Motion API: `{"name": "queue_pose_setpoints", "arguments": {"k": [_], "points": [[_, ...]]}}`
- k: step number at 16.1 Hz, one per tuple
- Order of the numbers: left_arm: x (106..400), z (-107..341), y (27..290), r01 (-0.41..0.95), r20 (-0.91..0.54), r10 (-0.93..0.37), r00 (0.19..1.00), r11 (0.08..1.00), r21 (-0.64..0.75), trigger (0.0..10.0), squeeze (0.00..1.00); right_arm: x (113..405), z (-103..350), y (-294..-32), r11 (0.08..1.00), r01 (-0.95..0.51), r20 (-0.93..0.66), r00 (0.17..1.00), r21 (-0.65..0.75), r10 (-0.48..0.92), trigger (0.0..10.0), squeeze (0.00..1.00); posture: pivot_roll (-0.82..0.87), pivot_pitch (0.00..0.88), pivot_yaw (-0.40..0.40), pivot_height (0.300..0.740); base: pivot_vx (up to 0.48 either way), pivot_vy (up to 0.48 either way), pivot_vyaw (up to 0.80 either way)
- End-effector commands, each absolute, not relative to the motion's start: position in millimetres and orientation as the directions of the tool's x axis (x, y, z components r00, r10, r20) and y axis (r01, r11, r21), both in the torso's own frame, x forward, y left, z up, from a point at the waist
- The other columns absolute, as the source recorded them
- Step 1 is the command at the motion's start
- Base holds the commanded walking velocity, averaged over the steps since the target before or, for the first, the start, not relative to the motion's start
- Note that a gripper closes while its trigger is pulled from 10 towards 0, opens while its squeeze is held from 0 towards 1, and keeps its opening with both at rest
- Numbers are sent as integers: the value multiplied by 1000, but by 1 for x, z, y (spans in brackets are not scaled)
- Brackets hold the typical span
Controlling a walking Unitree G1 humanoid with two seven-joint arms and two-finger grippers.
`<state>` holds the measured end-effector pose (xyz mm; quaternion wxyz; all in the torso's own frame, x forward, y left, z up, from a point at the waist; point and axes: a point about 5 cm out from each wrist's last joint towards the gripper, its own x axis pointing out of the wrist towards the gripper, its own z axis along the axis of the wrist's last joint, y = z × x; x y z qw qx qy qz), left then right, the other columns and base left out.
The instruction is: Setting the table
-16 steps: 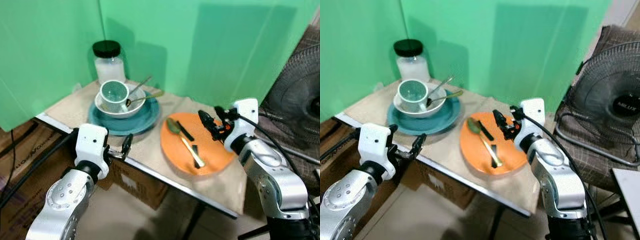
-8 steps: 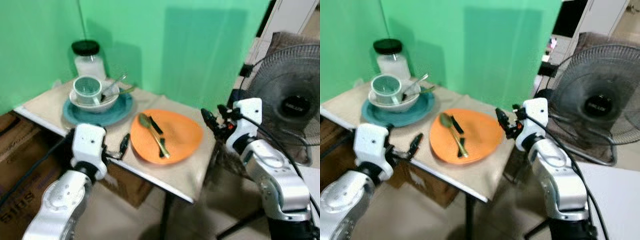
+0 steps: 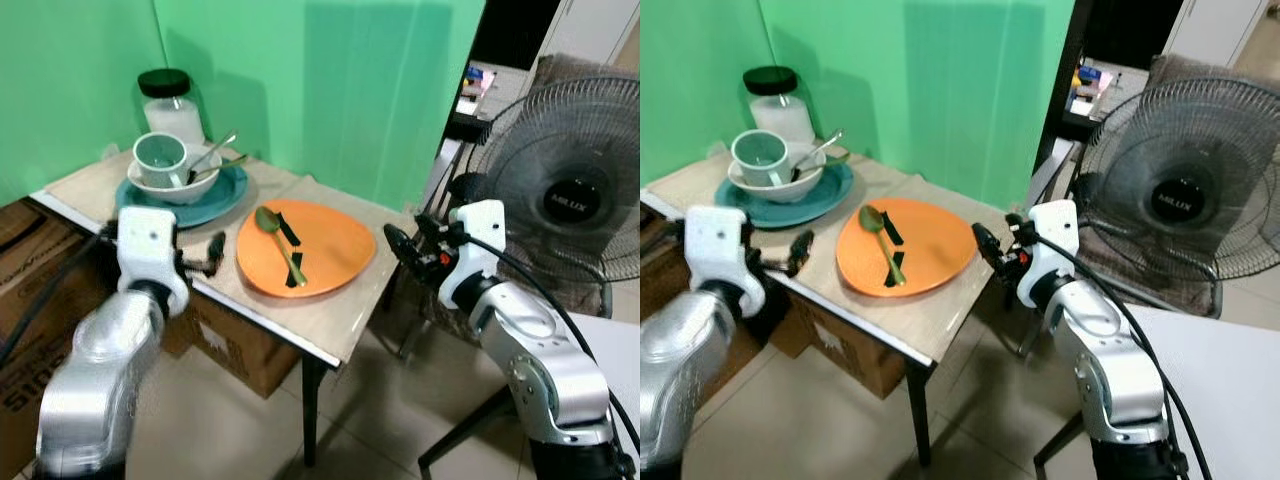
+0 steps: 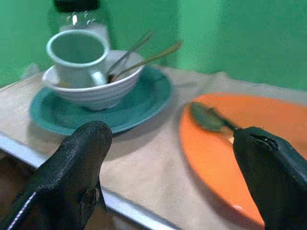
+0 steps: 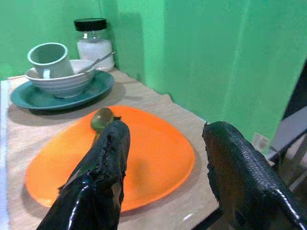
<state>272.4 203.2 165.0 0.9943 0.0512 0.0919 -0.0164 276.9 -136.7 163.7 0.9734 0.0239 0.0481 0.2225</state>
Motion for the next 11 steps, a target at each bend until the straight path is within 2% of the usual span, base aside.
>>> {"name": "queue_pose_setpoints", "arguments": {"k": [1, 2, 3, 4, 7, 11], "points": [[284, 165, 209, 46, -217, -23, 976, 994, 101, 10000, 1000, 278, 166, -134, 887, -456, -80, 884, 70, 461, 10000, 0, -41, 0, -24, 740, 0, 0, 0], [293, 164, 207, 95, -242, -74, 968, 992, 78, 10000, 949, 277, 164, -135, 879, -473, -90, 874, 64, 477, 10000, 0, -42, 0, -22, 740, 0, 0, 0], [300, 163, 205, 128, -253, -109, 961, 990, 58, 10000, 408, 276, 163, -135, 869, -491, -103, 863, 56, 494, 10000, 0, -44, 0, -22, 740, 0, 0, 0], [311, 163, 200, 175, -259, -160, 952, 984, 35, 10000, 0, 274, 160, -137, 847, -531, -138, 837, 33, 530, 10000, 0, -48, 0, -19, 740, 0, 0, 0], [338, 160, 179, 318, -296, -318, 901, 947, -49, 10000, 0, 261, 158, -149, 698, -716, -231, 682, -17, 694, 10000, 0, -58, 0, -9, 740, 0, 0, 0], [360, 152, 146, 459, -331, -475, 815, 879, -131, 10000, 0, 250, 156, -153, 598, -801, -295, 576, -16, 763, 10000, 0, -81, 0, 7, 740, 0, 0, 0]]}}
